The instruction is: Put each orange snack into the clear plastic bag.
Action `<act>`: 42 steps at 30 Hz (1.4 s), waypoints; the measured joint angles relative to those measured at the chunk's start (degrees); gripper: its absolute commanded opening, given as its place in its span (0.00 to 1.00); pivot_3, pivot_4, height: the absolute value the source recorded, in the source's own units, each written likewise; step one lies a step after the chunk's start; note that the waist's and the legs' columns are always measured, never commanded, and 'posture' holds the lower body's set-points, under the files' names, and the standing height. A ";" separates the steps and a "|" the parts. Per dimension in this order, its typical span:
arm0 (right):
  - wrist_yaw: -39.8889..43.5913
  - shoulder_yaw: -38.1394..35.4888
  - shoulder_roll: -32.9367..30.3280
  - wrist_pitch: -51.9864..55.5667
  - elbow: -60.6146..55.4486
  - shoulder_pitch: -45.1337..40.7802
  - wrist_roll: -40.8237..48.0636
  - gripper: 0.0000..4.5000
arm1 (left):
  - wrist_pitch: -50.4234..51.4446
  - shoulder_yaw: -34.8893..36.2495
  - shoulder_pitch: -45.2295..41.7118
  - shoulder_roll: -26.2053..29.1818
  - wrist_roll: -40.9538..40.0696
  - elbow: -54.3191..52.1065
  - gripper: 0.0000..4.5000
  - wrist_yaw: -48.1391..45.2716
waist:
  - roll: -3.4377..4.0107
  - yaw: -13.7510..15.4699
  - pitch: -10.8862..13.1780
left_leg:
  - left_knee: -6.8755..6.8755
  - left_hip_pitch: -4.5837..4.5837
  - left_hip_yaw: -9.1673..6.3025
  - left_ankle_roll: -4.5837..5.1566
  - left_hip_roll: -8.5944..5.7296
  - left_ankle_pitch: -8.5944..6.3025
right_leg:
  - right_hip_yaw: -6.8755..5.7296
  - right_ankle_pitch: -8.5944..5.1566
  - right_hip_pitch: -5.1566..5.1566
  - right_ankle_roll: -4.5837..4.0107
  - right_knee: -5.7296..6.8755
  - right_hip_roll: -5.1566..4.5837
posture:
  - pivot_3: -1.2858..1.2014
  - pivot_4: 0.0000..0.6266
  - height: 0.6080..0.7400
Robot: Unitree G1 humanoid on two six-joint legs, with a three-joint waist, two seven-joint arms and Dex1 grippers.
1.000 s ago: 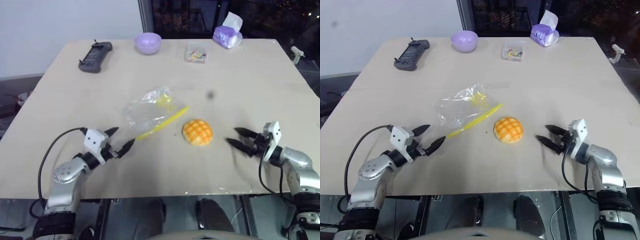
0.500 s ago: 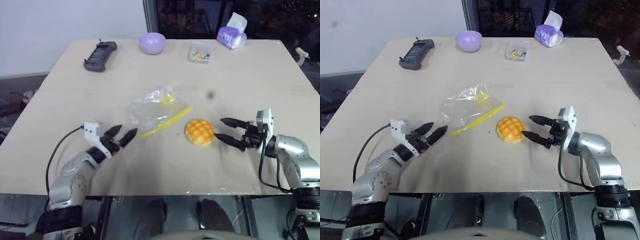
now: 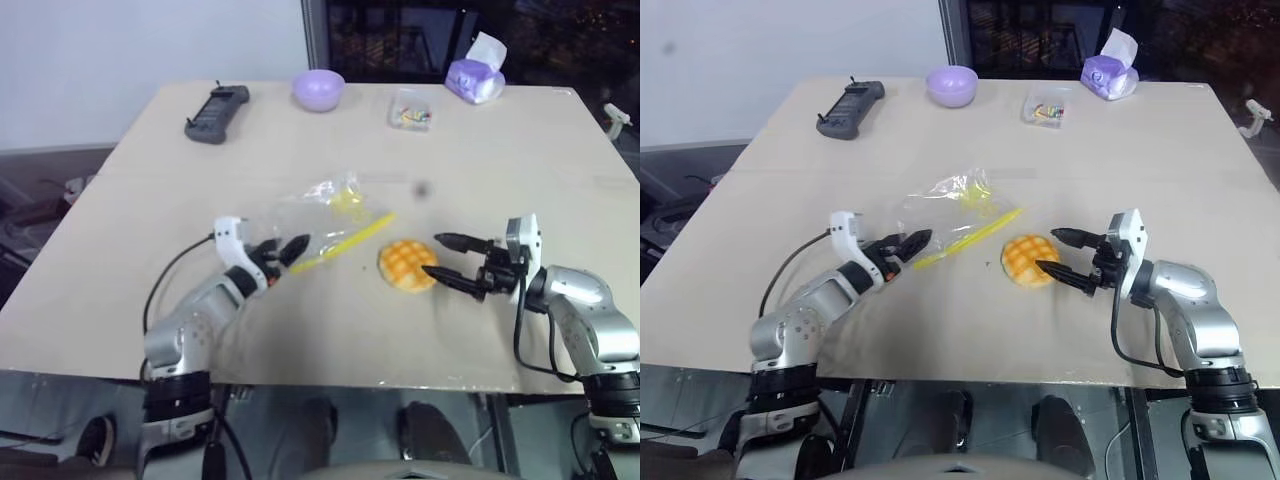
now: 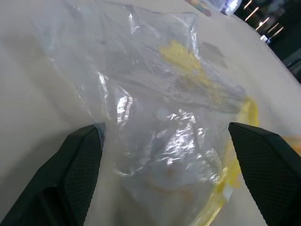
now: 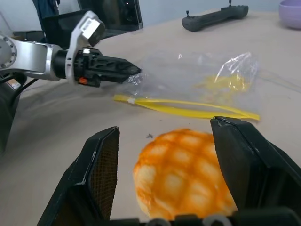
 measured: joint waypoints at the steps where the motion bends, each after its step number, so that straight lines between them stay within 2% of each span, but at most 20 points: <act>1: -0.23 0.00 0.00 0.00 -0.02 0.00 -0.01 0.74 | 1.30 0.44 -0.69 -1.45 -1.25 0.10 0.98 0.86 | -0.01 0.16 0.00 | 0.01 -0.01 0.00 0.00 0.00 0.00 | 0.00 0.00 0.00 0.00 0.00 0.00 | 0.52 0.24 1.00; 2: -0.33 0.01 0.00 -0.01 -0.02 -0.01 -0.01 0.74 | 2.50 1.13 -1.34 -2.71 -2.59 0.33 0.98 1.58 | -0.01 0.30 0.00 | 0.03 -0.04 -0.02 0.00 0.00 0.00 | -0.02 0.00 -0.01 0.00 0.00 0.00 | 0.52 0.24 1.00; 6: -0.73 0.02 0.02 -0.10 -0.02 -0.01 -0.08 0.74 | 6.83 5.03 -3.42 -6.23 -7.83 2.62 0.72 4.45 | -0.05 0.17 0.03 | 0.04 -0.12 -0.05 0.00 0.01 0.00 | -0.05 0.00 -0.07 0.00 0.00 0.02 | 0.52 0.24 1.00; 7: -0.77 0.03 0.02 -0.15 -0.02 -0.01 -0.12 0.74 | 7.87 5.30 -3.46 -6.47 -8.79 2.81 0.62 4.89 | -0.08 0.10 0.05 | 0.04 -0.15 -0.05 0.00 0.02 0.00 | -0.05 0.00 -0.10 0.00 -0.01 0.03 | 0.52 0.24 1.00; 8: -0.81 0.06 0.02 -0.24 -0.02 -0.01 -0.16 0.74 | 9.11 5.71 -3.48 -6.84 -9.75 3.02 0.56 5.46 | -0.10 0.04 0.05 | 0.04 -0.18 -0.05 -0.01 0.02 0.00 | -0.05 0.00 -0.13 0.00 -0.02 0.04 | 0.52 0.24 1.00; 13: -1.43 1.09 0.52 -0.50 0.00 -0.02 -0.89 0.74 | 14.94 9.34 -4.48 -8.46 -16.67 3.52 0.03 9.82 | -0.15 -0.51 0.08 | 0.06 -0.40 -0.08 -0.03 0.05 0.02 | -0.07 0.00 -0.36 -0.01 0.00 0.06 | 0.52 0.24 1.00; 20: -2.55 2.18 1.06 -1.40 0.07 -0.22 -2.41 0.74 | 17.98 12.40 -4.84 -8.44 -22.83 3.42 0.01 14.51 | -0.16 -1.30 0.09 | 0.08 -0.46 -0.06 -0.04 0.04 0.02 | -0.04 0.00 -0.42 0.00 0.00 0.06 | 0.52 0.24 1.00; 23: -5.54 2.80 2.79 -3.92 2.51 -2.62 -5.76 0.74 | 19.82 14.78 -4.77 -8.65 -28.70 3.71 0.01 16.66 | -0.22 -1.47 0.13 | 0.10 -0.73 -0.04 -0.26 0.06 0.15 | 0.00 0.01 -0.70 -0.01 0.07 0.06 | 0.52 0.24 1.00; 27: -9.97 5.98 4.35 -10.29 8.79 -7.84 -13.78 0.74 | 21.83 16.16 -4.42 -8.73 -39.55 3.75 0.01 19.55 | -0.31 -1.53 0.18 | 0.11 -0.87 0.05 -0.29 0.08 0.17 | 0.08 0.01 -0.91 -0.01 0.12 0.08 | 0.52 0.24 1.00; 32: -18.66 12.24 5.97 -26.28 23.44 -17.00 -28.61 0.74 | 21.46 14.01 -1.38 -4.97 -55.99 2.02 0.01 24.30 | -0.40 -1.62 0.23 | 0.10 -0.86 0.16 -0.30 0.11 0.17 | 0.18 0.02 -0.95 -0.02 0.12 0.07 | 0.52 0.24 1.00; 38: -25.58 15.04 7.20 -36.96 35.21 -24.87 -36.73 0.74 | 17.90 9.51 1.23 -2.17 -62.91 0.64 0.01 27.26 | -0.50 -1.48 0.27 | 0.13 -0.84 0.17 -0.33 0.10 0.19 | 0.20 0.03 -0.94 -0.04 0.14 0.08 | 0.52 0.24 1.00; 42: -25.94 15.27 9.21 -41.73 39.56 -26.83 -36.79 0.49 | 14.57 6.39 2.95 -0.53 -65.60 -0.99 0.00 28.09 | -0.52 -1.49 0.28 | 0.12 -0.86 0.18 -0.33 0.11 0.19 | 0.22 0.03 -0.94 -0.04 0.12 0.08 | 0.52 0.24 1.00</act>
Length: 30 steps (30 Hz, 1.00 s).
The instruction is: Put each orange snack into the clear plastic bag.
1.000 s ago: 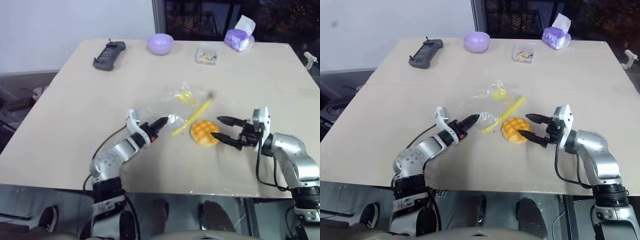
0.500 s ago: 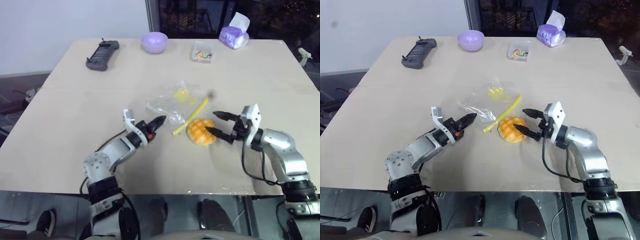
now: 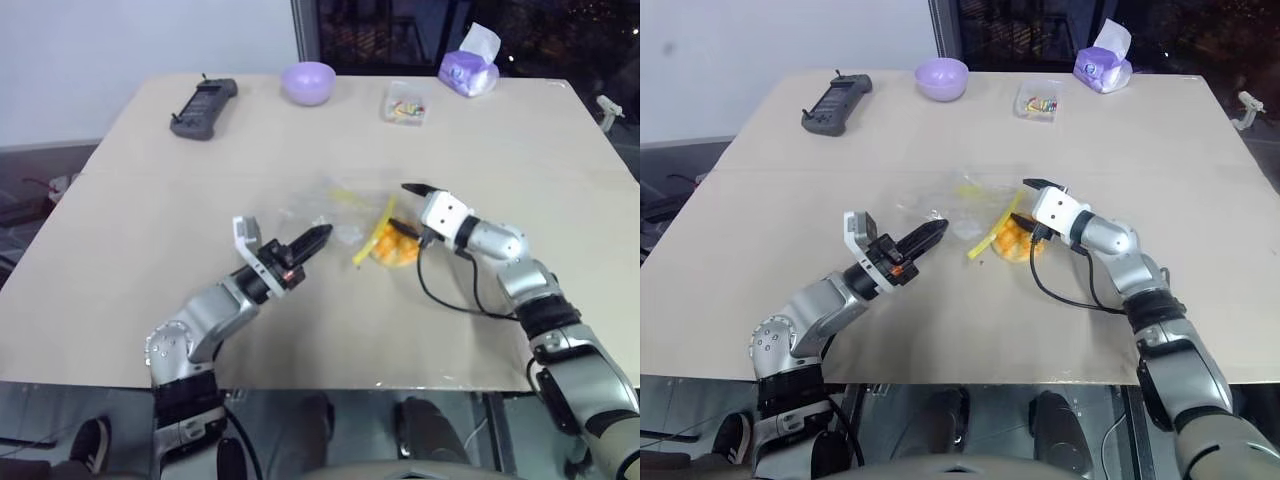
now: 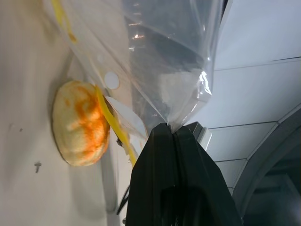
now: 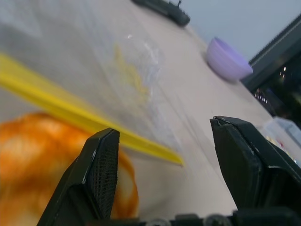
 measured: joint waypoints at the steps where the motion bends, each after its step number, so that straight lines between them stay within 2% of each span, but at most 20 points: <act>1: 0.42 0.20 0.19 -0.91 0.28 -0.06 0.15 0.34 | -0.76 -0.58 0.55 0.58 -0.68 -0.60 0.00 0.23 | -0.03 0.00 0.02 | 0.00 -0.02 0.00 0.00 0.00 0.00 | 0.00 0.00 0.00 0.00 -0.02 0.00 | 0.52 0.24 1.00; 2: 0.64 0.34 0.27 -1.41 0.28 -0.06 0.18 0.24 | -1.08 -0.82 0.84 0.85 -0.99 -0.84 0.00 0.29 | -0.03 0.00 0.02 | 0.00 -0.01 0.00 0.00 0.00 0.00 | 0.00 0.00 0.00 0.00 -0.02 0.00 | 0.52 0.24 1.00; 3: 1.20 0.39 0.36 -2.06 0.29 -0.06 0.29 0.20 | -1.76 -1.35 1.12 1.19 -1.63 -1.17 0.00 0.31 | -0.03 0.01 0.02 | 0.00 -0.01 0.00 0.00 0.00 0.00 | 0.00 0.00 0.00 0.00 -0.02 0.00 | 0.52 0.24 1.00; 5: 1.88 0.69 0.56 -3.11 0.28 -0.07 0.42 0.01 | -2.79 -2.41 2.03 2.04 -2.83 -2.04 0.00 0.29 | -0.03 0.00 0.02 | 0.00 0.00 0.00 0.00 0.00 0.00 | 0.00 0.00 0.00 0.00 0.00 0.00 | 0.52 0.24 1.00; 13: 2.73 0.95 1.40 -4.14 0.26 -0.07 0.39 0.01 | -6.37 -6.14 2.73 4.76 -4.23 -2.95 0.00 -0.39 | -0.04 0.00 0.02 | 0.00 0.00 -0.01 0.00 0.00 0.00 | -0.01 0.00 0.00 0.00 0.01 0.01 | 0.52 0.24 1.00; 16: 2.24 0.95 1.42 -4.14 0.13 -0.07 0.05 0.01 | -8.44 -6.96 3.06 6.23 3.49 -5.05 0.00 -4.10 | -0.03 -0.03 0.02 | 0.00 0.00 -0.01 0.00 0.00 0.00 | -0.01 0.00 0.00 -0.01 0.01 0.04 | 0.52 0.24 1.00; 19: 1.36 0.94 1.57 -3.74 0.03 -0.08 -0.42 0.00 | -10.94 -6.92 3.27 6.49 9.38 -5.26 0.17 -7.61 | -0.03 -0.03 0.02 | -0.01 0.01 -0.01 0.00 0.00 0.00 | -0.01 0.00 0.00 -0.01 0.01 0.04 | 0.52 0.24 1.00; 22: 0.50 0.95 2.13 -3.14 -0.28 -0.12 -1.00 0.00 | -11.13 -7.33 3.58 8.27 13.12 -5.42 0.47 -8.78 | -0.03 -0.10 0.02 | -0.02 0.01 -0.02 0.00 0.00 0.00 | -0.01 0.00 -0.01 -0.01 0.01 0.04 | 0.52 0.24 1.00; 26: -1.72 0.92 2.58 -1.28 -0.66 -0.60 -2.29 0.00 | -9.71 -8.40 5.07 13.52 17.80 -7.67 0.47 -13.04 | -0.04 -0.29 0.03 | -0.04 0.00 0.00 0.01 0.00 0.00 | 0.01 0.00 -0.02 -0.01 0.01 0.04 | 0.52 0.24 1.00; 30: -6.56 0.69 4.52 5.95 -1.27 -2.46 -4.65 0.00 | -11.14 -5.01 6.53 19.66 19.68 -16.17 0.47 -26.48 | -0.14 -1.05 0.16 | -0.07 -0.01 -0.01 0.00 0.03 0.00 | 0.00 -0.01 -0.07 -0.03 0.04 0.06 | 0.52 0.24 1.00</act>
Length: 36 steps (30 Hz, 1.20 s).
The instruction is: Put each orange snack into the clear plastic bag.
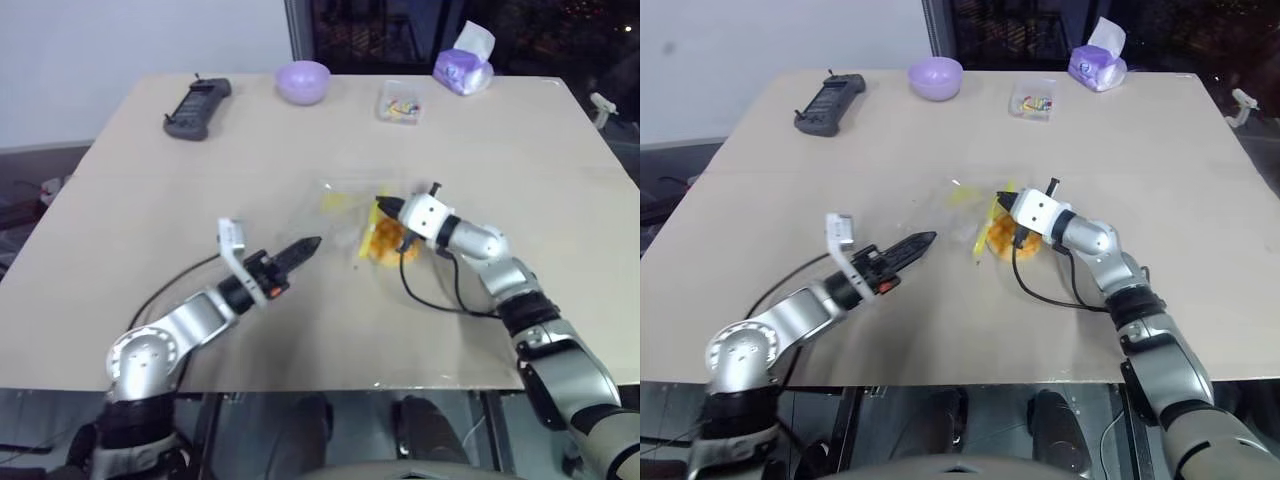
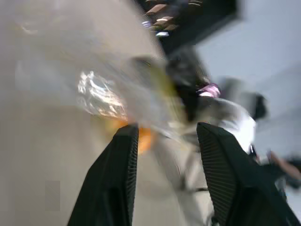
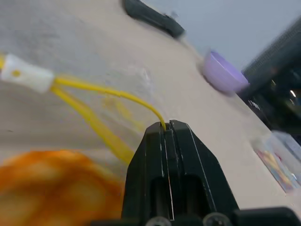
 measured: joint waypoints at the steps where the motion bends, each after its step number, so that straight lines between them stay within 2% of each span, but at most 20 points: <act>1: -0.88 0.00 0.37 1.06 -0.21 -0.38 -0.37 0.00 | -0.47 0.58 -0.34 0.82 0.32 -1.19 0.47 -1.74 | 0.00 -0.03 0.00 | 0.00 0.01 0.00 0.00 0.00 0.00 | 0.00 0.00 0.00 0.00 0.00 0.00 | 0.52 0.24 1.00; 2: -2.58 -0.02 1.46 3.60 -1.14 -1.06 -1.24 0.00 | -1.08 0.67 -1.56 2.97 2.32 -2.68 0.47 -4.75 | -0.01 -0.09 0.01 | 0.00 0.00 -0.01 0.00 0.00 0.00 | -0.01 0.00 0.00 0.00 0.00 0.01 | 0.52 0.24 1.00; 6: -5.17 0.15 2.95 7.23 -3.31 -2.02 -3.01 0.00 | -2.43 -0.92 -5.14 4.38 7.92 -4.05 0.47 -6.44 | -0.03 0.09 0.02 | 0.00 -0.01 -0.03 0.00 -0.03 0.00 | -0.03 0.00 0.01 0.00 -0.02 0.00 | 0.52 0.24 1.00; 9: -9.56 2.87 4.84 14.49 -6.94 -2.98 -9.65 0.00 | -9.19 -10.71 -14.30 4.95 28.62 -3.53 0.47 -2.48 | -0.06 0.24 0.04 | 0.01 0.00 -0.01 0.00 -0.04 0.00 | 0.01 0.02 0.00 0.01 0.01 0.03 | 0.52 0.24 1.00; 10: -10.06 3.52 5.24 15.78 -7.38 -3.24 -10.73 0.00 | -10.82 -13.09 -15.53 5.31 32.99 -3.34 0.47 -1.74 | -0.06 0.15 0.04 | 0.00 0.00 0.00 0.00 -0.04 0.00 | 0.02 0.01 0.00 0.01 0.01 0.03 | 0.52 0.24 1.00; 12: -12.09 4.36 6.46 20.56 -8.85 -3.85 -13.56 0.00 | -19.55 -23.20 -17.75 6.72 53.18 -0.44 0.47 1.63 | -0.04 -0.15 0.05 | -0.13 0.02 0.08 0.00 -0.04 0.00 | 0.11 0.01 -0.08 0.01 -0.01 0.04 | 0.52 0.24 1.00; 15: -13.40 4.53 6.90 23.52 -10.05 -4.11 -14.96 0.00 | -25.27 -28.68 -17.41 6.27 64.55 2.60 0.47 3.05 | -0.04 -0.32 0.05 | -0.23 -0.14 0.12 0.00 -0.01 0.00 | 0.15 0.01 -0.34 0.00 -0.02 0.05 | 0.52 0.24 1.00; 17: -14.36 4.87 7.45 26.02 -10.20 -4.63 -16.26 0.00 | -29.19 -31.14 -17.33 5.41 71.31 3.47 0.47 3.14 | -0.04 -0.33 0.04 | -0.20 -0.55 0.14 -0.01 0.00 0.01 | 0.16 0.01 -0.79 0.00 0.06 0.05 | 0.52 0.24 1.00; 18: -14.61 5.15 7.76 26.98 -10.41 -4.90 -16.84 0.00 | -30.61 -31.98 -17.34 5.10 73.57 3.44 0.47 2.94 | -0.04 -0.36 0.04 | -0.04 -0.94 0.15 -0.01 0.00 0.01 | 0.19 0.01 -1.22 0.00 0.28 0.05 | 0.52 0.24 1.00; 20: -14.98 5.72 8.52 28.30 -10.45 -4.93 -17.44 0.00 | -31.84 -33.29 -16.96 4.63 77.48 3.47 0.47 2.22 | -0.04 -0.37 0.04 | 0.00 -1.12 0.31 -0.02 -0.02 0.02 | 0.38 0.01 -1.54 0.00 0.49 0.03 | 0.52 0.24 1.00; 36: -16.48 6.53 10.33 29.54 -11.24 -5.20 -17.62 0.00 | -30.85 -32.86 -17.02 0.75 90.04 4.45 0.47 0.32 | -0.05 -0.43 0.04 | 0.18 -1.02 0.35 -0.03 -0.02 0.05 | 0.45 0.01 -1.56 0.00 0.89 0.09 | 0.52 0.24 1.00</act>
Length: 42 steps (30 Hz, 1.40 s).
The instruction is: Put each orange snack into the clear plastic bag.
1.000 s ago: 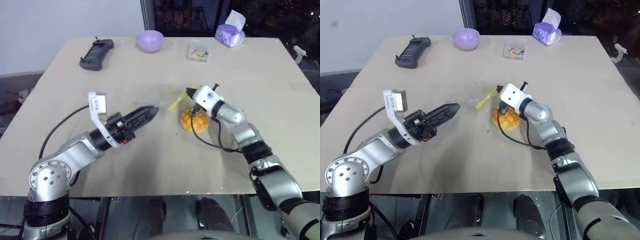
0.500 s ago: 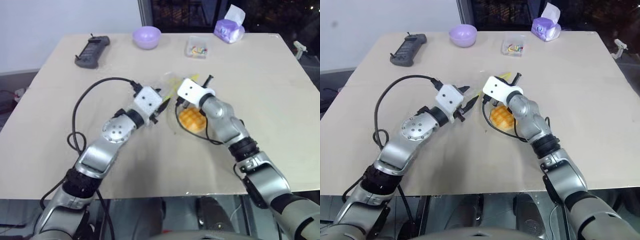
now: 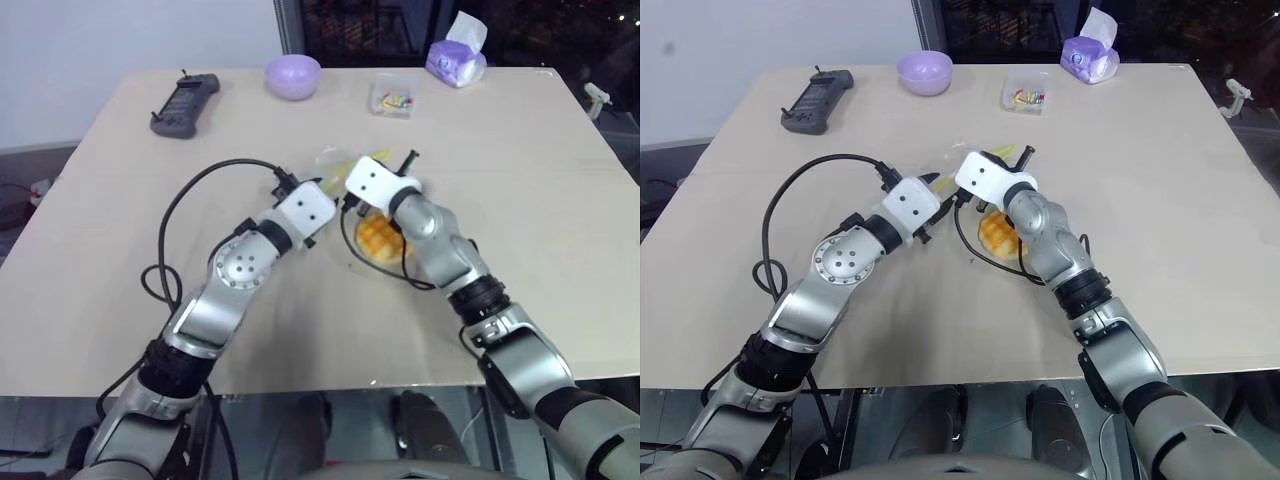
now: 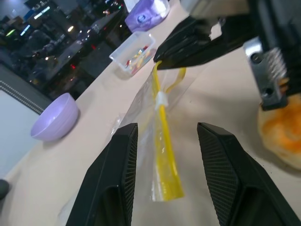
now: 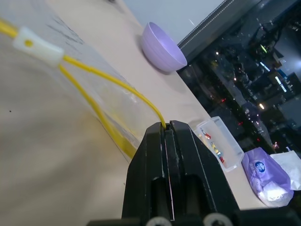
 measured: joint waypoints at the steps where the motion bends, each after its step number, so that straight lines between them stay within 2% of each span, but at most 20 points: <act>1: 0.00 0.01 0.00 0.00 0.00 0.00 0.00 0.00 | 0.00 0.01 -0.06 -0.21 0.09 0.00 0.47 -0.14 | 0.00 0.00 0.00 | 0.00 0.00 0.00 0.00 0.00 0.00 | 0.00 0.00 0.00 0.00 0.00 0.00 | 0.52 0.24 1.00; 6: -0.09 0.01 0.01 -0.01 0.00 0.00 0.00 0.00 | -0.01 0.48 -0.47 -1.49 1.22 0.01 0.47 -1.04 | 0.00 -0.03 0.00 | 0.01 0.00 -0.01 -0.01 0.01 0.01 | 0.00 0.00 0.00 0.00 0.02 0.00 | 0.52 0.24 1.00; 10: -0.19 0.02 0.02 -0.01 -0.01 0.00 0.01 0.00 | -0.01 0.52 -0.51 -1.86 2.26 0.07 0.24 -1.85 | 0.00 -0.03 0.00 | 0.02 0.00 0.00 -0.01 0.01 0.01 | 0.00 0.00 0.00 0.00 0.02 0.01 | 0.52 0.24 1.00; 11: -0.20 0.02 0.02 -0.02 -0.02 0.00 0.02 0.00 | 0.06 0.53 -0.53 -1.90 2.65 0.18 0.12 -1.93 | 0.00 -0.03 0.00 | 0.02 0.00 0.00 -0.01 0.01 0.01 | 0.00 0.00 0.00 0.00 0.03 0.01 | 0.52 0.24 1.00; 13: -0.21 0.02 0.05 -0.02 -0.10 0.00 0.12 0.00 | 0.43 0.60 -0.66 -1.89 3.63 1.11 0.01 -2.06 | 0.00 -0.04 0.00 | 0.03 0.00 -0.01 -0.02 0.01 0.01 | 0.00 0.00 0.00 0.00 0.04 0.01 | 0.52 0.24 1.00; 24: -0.22 0.22 0.54 -1.56 -0.80 0.01 1.16 0.00 | 1.67 0.60 -0.68 -1.57 8.37 2.38 0.01 -3.15 | 0.00 -0.08 0.00 | 0.05 0.00 -0.01 -0.02 0.01 0.01 | 0.00 0.00 0.00 0.00 0.07 0.01 | 0.52 0.24 1.00; 29: 1.02 0.12 0.65 -3.62 -1.05 0.06 3.83 0.00 | 1.38 0.60 -0.61 -0.90 10.11 3.54 0.01 -3.17 | 0.00 -0.10 0.00 | 0.06 0.01 -0.01 -0.02 0.01 0.01 | 0.00 0.00 0.00 0.00 0.08 0.01 | 0.52 0.24 1.00; 30: 3.06 -0.11 0.62 -5.25 -1.64 0.57 6.52 0.00 | 0.20 0.60 -0.39 -0.52 10.27 4.41 0.01 -3.18 | -0.01 -0.08 -0.01 | 0.06 0.01 -0.02 -0.02 0.01 0.01 | 0.00 0.00 0.00 0.00 0.08 0.01 | 0.52 0.24 1.00; 31: 5.29 -0.30 0.57 -5.91 -2.56 1.29 8.72 0.06 | -1.02 0.60 -0.11 0.09 10.64 5.39 0.00 -3.30 | -0.01 -0.08 -0.01 | 0.07 0.01 -0.01 -0.02 0.01 0.01 | 0.00 0.00 0.00 0.00 0.09 0.01 | 0.52 0.24 1.00; 33: 7.16 -0.77 0.43 -6.53 -3.80 2.48 11.37 0.24 | -2.77 0.68 0.28 0.83 10.73 6.05 0.00 -3.57 | -0.01 -0.07 -0.01 | 0.08 0.01 -0.02 -0.02 0.01 0.01 | 0.00 0.00 0.00 0.00 0.09 0.01 | 0.52 0.24 1.00; 34: 7.48 -0.77 0.08 -7.03 -3.82 2.60 11.91 0.25 | -4.16 0.80 0.46 1.20 10.72 6.33 0.00 -3.77 | -0.01 -0.07 -0.01 | 0.09 0.01 -0.02 -0.02 0.01 0.01 | 0.00 0.00 0.00 0.00 0.10 0.01 | 0.52 0.24 1.00; 35: 7.44 -0.71 -0.78 -7.83 -3.82 2.61 11.72 0.42 | -5.63 1.01 0.68 1.51 10.72 6.41 0.00 -3.96 | -0.01 -0.05 -0.01 | 0.11 0.01 -0.01 -0.02 0.01 0.01 | 0.00 0.00 0.00 0.00 0.11 0.01 | 0.52 0.24 1.00; 40: 6.46 0.84 -6.30 -12.10 -0.99 2.30 7.27 0.95 | -14.35 2.95 1.36 4.08 10.70 6.99 0.00 -4.67 | -0.01 0.01 -0.01 | 0.18 0.02 -0.01 -0.02 0.01 0.01 | -0.01 0.00 0.01 0.00 0.18 0.01 | 0.52 0.24 1.00; 42: 5.73 1.47 -6.93 -13.42 0.75 2.23 6.00 0.95 | -18.39 3.76 1.50 4.90 10.42 7.91 0.00 -5.17 | -0.01 -0.12 -0.01 | 0.19 0.03 0.00 -0.01 0.01 0.01 | 0.01 0.00 0.01 0.00 0.21 0.01 | 0.52 0.24 1.00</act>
